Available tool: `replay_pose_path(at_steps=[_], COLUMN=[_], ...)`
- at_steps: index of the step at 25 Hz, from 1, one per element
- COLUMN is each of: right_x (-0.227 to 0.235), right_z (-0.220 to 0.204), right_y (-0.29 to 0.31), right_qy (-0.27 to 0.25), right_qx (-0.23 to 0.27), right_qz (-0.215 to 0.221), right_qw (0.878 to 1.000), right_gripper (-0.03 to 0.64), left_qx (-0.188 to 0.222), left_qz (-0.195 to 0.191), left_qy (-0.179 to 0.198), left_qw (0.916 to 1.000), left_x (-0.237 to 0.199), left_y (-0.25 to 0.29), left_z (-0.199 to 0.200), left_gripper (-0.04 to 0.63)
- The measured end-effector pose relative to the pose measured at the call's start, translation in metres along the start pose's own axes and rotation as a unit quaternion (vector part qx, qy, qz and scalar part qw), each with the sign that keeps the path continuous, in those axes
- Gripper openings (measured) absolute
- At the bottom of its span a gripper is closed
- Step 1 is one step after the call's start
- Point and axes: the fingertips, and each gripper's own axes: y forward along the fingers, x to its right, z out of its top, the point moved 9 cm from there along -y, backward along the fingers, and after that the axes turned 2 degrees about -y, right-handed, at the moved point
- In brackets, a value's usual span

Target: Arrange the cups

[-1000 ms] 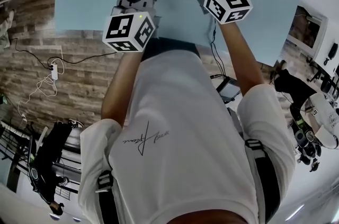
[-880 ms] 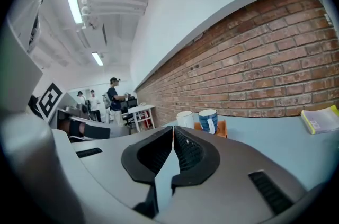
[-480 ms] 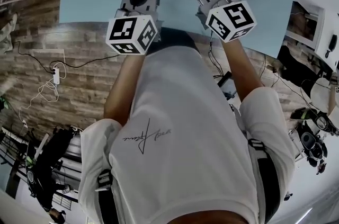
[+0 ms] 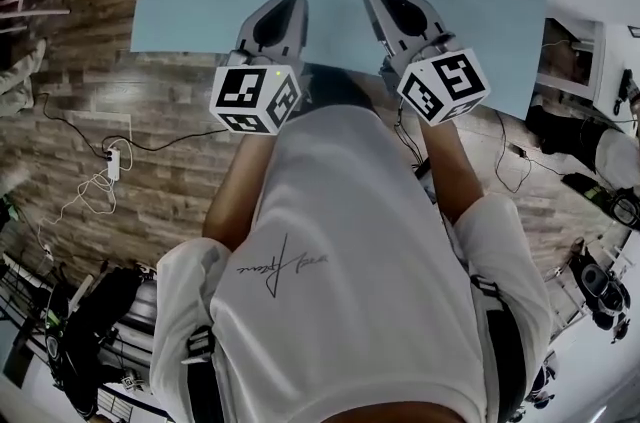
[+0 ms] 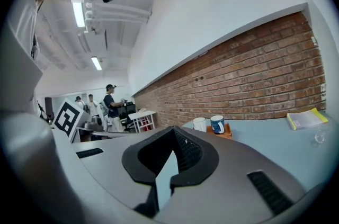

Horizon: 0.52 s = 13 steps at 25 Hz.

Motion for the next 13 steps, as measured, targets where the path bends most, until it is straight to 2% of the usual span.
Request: replay_pose_path(at_steps=[8,13], right_x=[-0.019,-0.032], right_z=[-0.001,-0.001], right_y=[-0.018,-0.034], right_qy=[0.025,0.002], right_qx=[0.003,-0.018], right_qz=[-0.021,-0.032], right_qw=[0.999,0.999], right_gripper=[0.018,0.018], left_qx=[0.006,-0.001], left_qz=[-0.011,-0.020], left_qy=[0.004,-0.010], left_qw=[0.9999,0.9997], left_x=[0.000,0.008], left_y=[-0.017,-0.027], left_z=[0.002,-0.005], left_gripper=[0.009,0.009])
